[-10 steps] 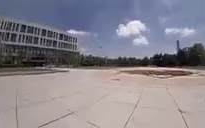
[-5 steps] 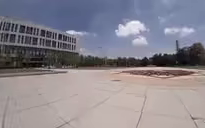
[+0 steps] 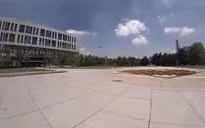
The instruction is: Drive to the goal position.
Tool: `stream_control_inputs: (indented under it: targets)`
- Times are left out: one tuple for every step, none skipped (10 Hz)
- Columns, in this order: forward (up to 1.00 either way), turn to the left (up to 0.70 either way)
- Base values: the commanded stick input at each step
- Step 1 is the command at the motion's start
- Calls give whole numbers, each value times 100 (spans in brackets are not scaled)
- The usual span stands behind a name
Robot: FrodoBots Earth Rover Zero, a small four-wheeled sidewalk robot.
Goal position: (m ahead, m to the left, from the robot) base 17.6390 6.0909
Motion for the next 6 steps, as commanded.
stream_control_inputs:
  targets:
    - [50, 50]
    - [50, 38]
    - [50, 0]
    - [50, 0]
    - [50, 0]
    - [50, 0]
